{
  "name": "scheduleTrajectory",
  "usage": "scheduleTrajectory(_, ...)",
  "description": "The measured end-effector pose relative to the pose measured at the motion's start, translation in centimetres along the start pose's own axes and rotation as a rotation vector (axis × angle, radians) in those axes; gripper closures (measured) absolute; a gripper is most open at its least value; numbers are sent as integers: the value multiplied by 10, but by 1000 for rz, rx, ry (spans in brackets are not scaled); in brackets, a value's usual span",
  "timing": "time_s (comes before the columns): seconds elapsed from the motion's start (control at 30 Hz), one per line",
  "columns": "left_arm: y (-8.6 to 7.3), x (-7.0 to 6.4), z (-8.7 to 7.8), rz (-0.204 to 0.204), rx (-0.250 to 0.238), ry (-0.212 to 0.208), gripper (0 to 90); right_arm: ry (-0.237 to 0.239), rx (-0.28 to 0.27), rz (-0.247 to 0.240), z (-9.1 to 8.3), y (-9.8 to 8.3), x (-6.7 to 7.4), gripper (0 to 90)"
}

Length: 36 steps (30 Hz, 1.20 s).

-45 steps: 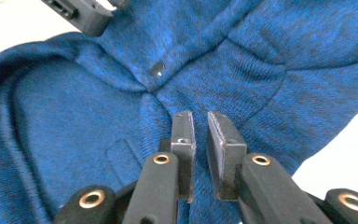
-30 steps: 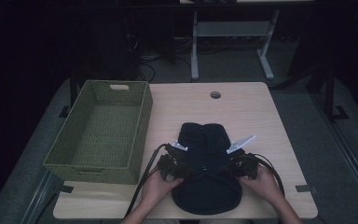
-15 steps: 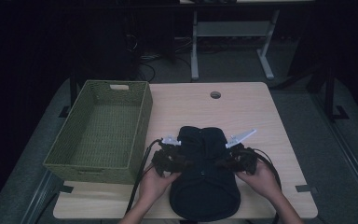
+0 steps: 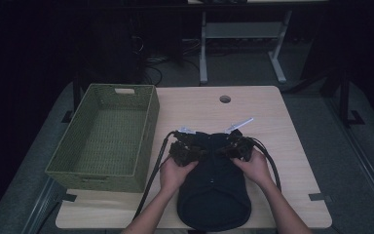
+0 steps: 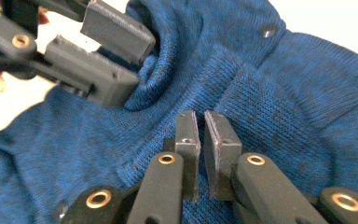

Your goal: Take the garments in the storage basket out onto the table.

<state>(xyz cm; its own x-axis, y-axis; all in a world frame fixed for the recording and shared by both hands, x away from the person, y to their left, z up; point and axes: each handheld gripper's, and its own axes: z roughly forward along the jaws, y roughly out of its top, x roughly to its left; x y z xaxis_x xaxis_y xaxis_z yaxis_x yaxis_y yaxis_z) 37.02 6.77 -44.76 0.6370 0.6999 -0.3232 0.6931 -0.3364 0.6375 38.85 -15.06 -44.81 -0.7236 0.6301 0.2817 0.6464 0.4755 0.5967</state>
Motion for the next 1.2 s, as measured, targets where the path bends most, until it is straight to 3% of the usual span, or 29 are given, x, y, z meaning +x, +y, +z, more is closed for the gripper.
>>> scheduleTrajectory(0.07, -3, 1, 5, 10, 37, 7, 565, 7, 15, 4, 8, -3, -3, 837)
scheduleTrajectory(0.27, -11, 1, 5, -8, 48, 5, 572, 9, 9, 8, 8, -8, -2, 837)
scheduleTrajectory(0.47, -18, -3, 0, 10, 63, -5, 573, 28, 5, 3, 6, -15, 4, 837)
scheduleTrajectory(0.6, -20, -7, -7, 28, 78, -11, 576, 29, 35, -25, 3, -17, 10, 826)
scheduleTrajectory(0.7, -17, -10, -18, 36, 15, -12, 583, 15, 14, -36, -4, -15, 12, 818)
scheduleTrajectory(0.83, -4, -4, -29, 30, -72, 7, 583, -9, -66, 0, -13, -4, 6, 818)
scheduleTrajectory(0.93, -1, 1, -27, 18, -75, 15, 574, -15, -60, 10, -9, 1, 4, 819)
scheduleTrajectory(1.07, 0, 15, -9, -40, -26, 17, 568, -31, -48, 33, 4, 7, -3, 819)
scheduleTrajectory(1.2, -2, 15, -3, -34, -12, 23, 569, -19, -31, 41, 11, 5, -6, 824)
